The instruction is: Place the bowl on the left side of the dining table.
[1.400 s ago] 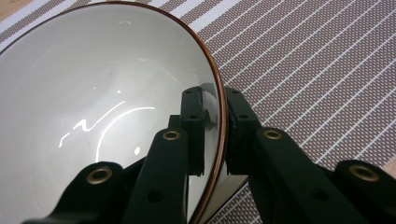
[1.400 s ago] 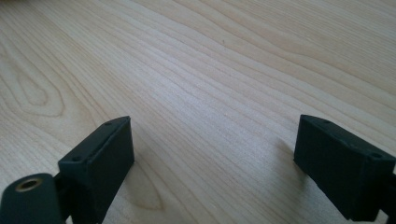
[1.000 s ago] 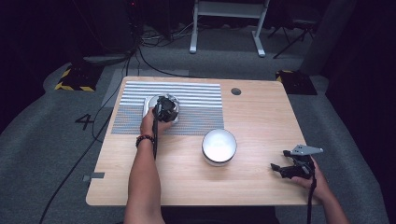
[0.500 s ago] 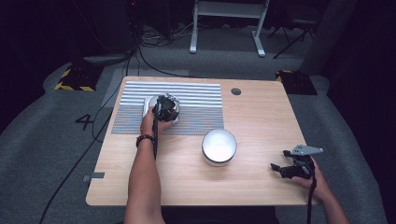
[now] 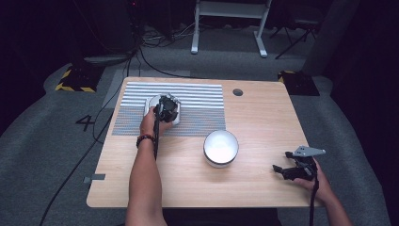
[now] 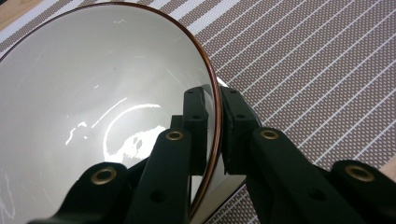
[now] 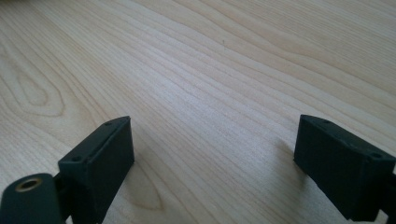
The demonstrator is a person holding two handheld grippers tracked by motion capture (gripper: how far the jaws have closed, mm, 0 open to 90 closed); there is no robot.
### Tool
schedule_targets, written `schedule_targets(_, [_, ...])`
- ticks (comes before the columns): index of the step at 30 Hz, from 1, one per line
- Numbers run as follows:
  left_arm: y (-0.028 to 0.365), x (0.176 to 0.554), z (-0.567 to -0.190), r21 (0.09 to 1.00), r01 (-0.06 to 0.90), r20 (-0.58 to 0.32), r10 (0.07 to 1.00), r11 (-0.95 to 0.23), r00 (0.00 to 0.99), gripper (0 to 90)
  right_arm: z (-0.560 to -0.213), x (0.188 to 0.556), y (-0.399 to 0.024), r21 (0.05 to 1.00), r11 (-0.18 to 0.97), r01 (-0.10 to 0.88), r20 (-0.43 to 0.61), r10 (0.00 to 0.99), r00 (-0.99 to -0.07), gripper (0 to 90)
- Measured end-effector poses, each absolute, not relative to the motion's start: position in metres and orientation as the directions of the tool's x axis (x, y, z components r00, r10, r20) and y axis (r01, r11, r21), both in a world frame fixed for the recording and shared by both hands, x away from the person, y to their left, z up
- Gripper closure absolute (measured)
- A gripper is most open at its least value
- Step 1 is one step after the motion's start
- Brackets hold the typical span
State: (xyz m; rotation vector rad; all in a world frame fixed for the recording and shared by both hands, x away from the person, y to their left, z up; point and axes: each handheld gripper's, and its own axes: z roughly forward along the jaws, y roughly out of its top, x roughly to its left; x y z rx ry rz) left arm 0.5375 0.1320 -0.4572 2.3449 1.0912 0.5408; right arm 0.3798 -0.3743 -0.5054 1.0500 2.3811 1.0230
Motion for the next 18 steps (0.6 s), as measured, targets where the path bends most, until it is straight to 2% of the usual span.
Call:
schedule_targets(4, [0.135, 0.536, -0.455, 0.591, 0.598, 0.132, 0.796, -0.541, 0.59, 82.0, -0.505, 0.38, -0.374, 0.732, 0.467, 0.496, -0.022, 0.744, -0.667, 12.1])
schedule_targets(8, [0.14, 0.536, -0.453, 0.589, 0.584, 0.164, 0.789, -0.559, 0.592, 81.6, -0.505, 0.38, -0.374, 0.732, 0.467, 0.497, -0.022, 0.744, -0.667, 12.1])
schedule_targets(18, [0.152, 0.534, -0.457, 0.631, 0.575, 0.125, 0.8, -0.521, 0.587, 81.8, -0.505, 0.38, -0.374, 0.732, 0.467, 0.496, -0.022, 0.744, -0.668, 12.1])
